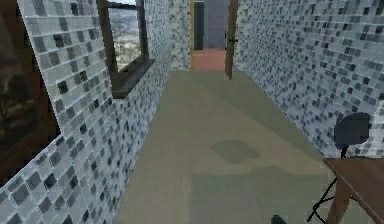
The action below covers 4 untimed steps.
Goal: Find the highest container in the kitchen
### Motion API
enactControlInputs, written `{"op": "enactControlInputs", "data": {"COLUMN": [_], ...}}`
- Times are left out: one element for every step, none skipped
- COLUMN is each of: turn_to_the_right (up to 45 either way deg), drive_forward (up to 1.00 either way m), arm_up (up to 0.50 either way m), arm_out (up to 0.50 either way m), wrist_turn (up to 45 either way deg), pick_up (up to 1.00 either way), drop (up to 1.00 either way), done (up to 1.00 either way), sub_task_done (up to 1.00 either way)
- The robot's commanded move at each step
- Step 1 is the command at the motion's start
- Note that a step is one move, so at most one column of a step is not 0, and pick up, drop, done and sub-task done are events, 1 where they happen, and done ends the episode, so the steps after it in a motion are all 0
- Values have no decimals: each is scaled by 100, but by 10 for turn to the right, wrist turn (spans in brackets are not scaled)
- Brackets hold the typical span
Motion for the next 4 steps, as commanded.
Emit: {"op": "enactControlInputs", "data": {"turn_to_the_right": [0, 0, 60, 0], "drive_forward": [30, 45, 0, 100], "arm_up": [0, 0, 0, 0], "arm_out": [0, 0, 0, 0], "wrist_turn": [0, 0, 0, 0], "pick_up": [0, 0, 0, 0], "drop": [0, 0, 0, 0], "done": [0, 0, 0, 0], "sub_task_done": [0, 0, 0, 0]}}
